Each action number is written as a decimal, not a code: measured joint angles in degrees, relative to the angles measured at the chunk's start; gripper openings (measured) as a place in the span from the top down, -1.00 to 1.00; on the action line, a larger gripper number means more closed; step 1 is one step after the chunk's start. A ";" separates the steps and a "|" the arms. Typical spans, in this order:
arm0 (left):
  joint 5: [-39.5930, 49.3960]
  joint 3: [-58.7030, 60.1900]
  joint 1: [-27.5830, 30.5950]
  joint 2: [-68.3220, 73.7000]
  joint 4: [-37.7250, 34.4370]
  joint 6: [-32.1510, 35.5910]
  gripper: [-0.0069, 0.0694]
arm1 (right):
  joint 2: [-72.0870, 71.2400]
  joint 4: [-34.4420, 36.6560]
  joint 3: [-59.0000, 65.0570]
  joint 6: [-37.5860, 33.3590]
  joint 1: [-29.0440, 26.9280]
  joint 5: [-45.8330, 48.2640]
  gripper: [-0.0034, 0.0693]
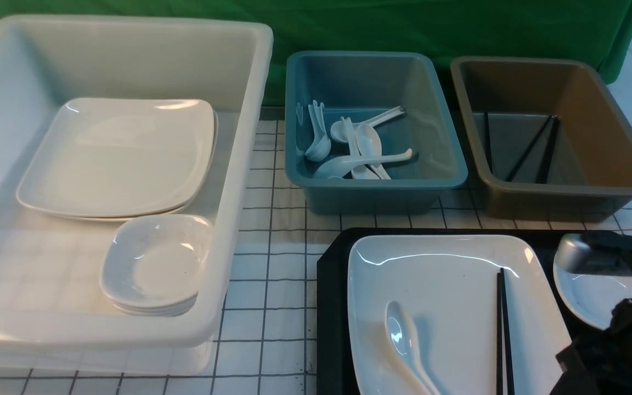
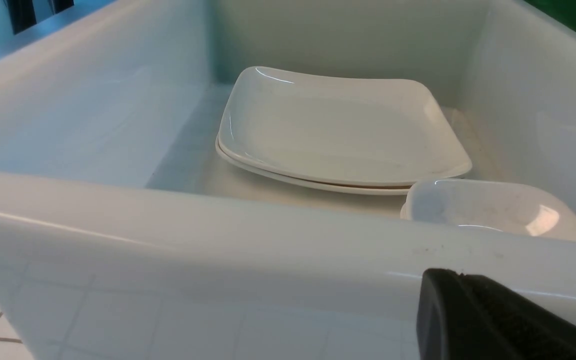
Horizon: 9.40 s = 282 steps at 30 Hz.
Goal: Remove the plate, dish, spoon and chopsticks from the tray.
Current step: Use the right arm to grab a pair of chopsticks from the plate, then use the right arm to put the chopsticks into the small storage box on the right, then use the left arm to grab a soup spoon from the plate, then use the left arm to put the soup spoon into the small storage box in the middle
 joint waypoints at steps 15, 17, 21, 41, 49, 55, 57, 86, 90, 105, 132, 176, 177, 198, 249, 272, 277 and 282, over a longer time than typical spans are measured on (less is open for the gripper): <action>0.00 0.00 0.00 0.00 0.00 0.00 0.76 | 11.35 -5.52 -2.74 17.89 7.60 -13.77 -0.19; 0.00 0.00 0.00 0.00 0.00 0.00 0.76 | 12.13 -4.15 -2.74 17.68 7.60 -14.59 -0.19; 0.00 0.00 0.00 0.00 0.00 0.00 0.76 | 14.60 -3.33 -2.74 17.63 7.60 -15.74 -0.19; 0.00 0.00 0.00 0.00 0.00 0.00 0.76 | 18.55 -3.73 -2.85 12.51 7.71 -14.69 0.45; 0.00 0.00 0.00 0.00 0.00 0.05 0.76 | 5.22 -3.78 -5.12 10.72 7.71 -7.64 0.45; 0.00 0.00 0.00 0.00 0.00 0.02 0.76 | -4.16 -6.95 -11.26 9.55 7.71 -3.16 0.45; 0.00 0.00 0.00 0.00 0.00 0.02 0.76 | -5.03 -8.77 -14.02 9.55 7.40 -1.69 0.45; 0.00 0.00 0.00 0.00 0.00 0.02 0.76 | 33.62 -14.22 -31.01 11.69 -14.26 -58.69 0.31; 0.00 0.00 0.00 0.00 0.00 0.02 0.76 | 38.73 -14.22 -31.01 16.37 -14.26 -57.16 0.01; 0.00 0.00 0.00 0.00 0.00 0.02 0.76 | 20.30 -14.23 -31.19 5.57 -14.21 -16.95 0.82; 0.00 0.00 0.00 0.00 0.00 0.02 0.76 | -57.75 -9.72 9.70 -5.56 -14.21 2.31 0.82; 55.03 -54.30 -5.09 60.65 -54.07 27.69 0.76 | -61.15 -8.24 10.98 -4.87 -14.21 -4.46 0.75; 55.08 -54.36 -7.52 64.90 -55.48 28.33 0.76 | -61.15 -8.29 10.98 -4.87 -14.21 -4.45 0.74; 43.95 -81.32 -51.07 105.96 -18.39 -0.07 0.11 | -61.15 -8.34 10.98 -4.79 -14.21 -4.88 0.69; 27.45 -84.20 -46.76 114.04 -27.69 -11.58 0.78 | -61.15 -8.34 10.98 -4.81 -14.21 -4.17 0.54; 33.35 -130.90 -22.47 129.14 -34.70 4.52 0.78 | -61.15 -8.34 11.05 -4.81 -14.21 -4.46 0.50; 30.24 -131.60 -22.47 133.73 -34.85 8.32 0.72 | -61.15 -8.34 11.05 -4.81 -14.21 -4.69 0.50; 28.40 -131.81 -22.47 134.63 -34.42 9.90 0.45 | -61.15 -8.34 11.05 -4.81 -14.21 -3.57 0.49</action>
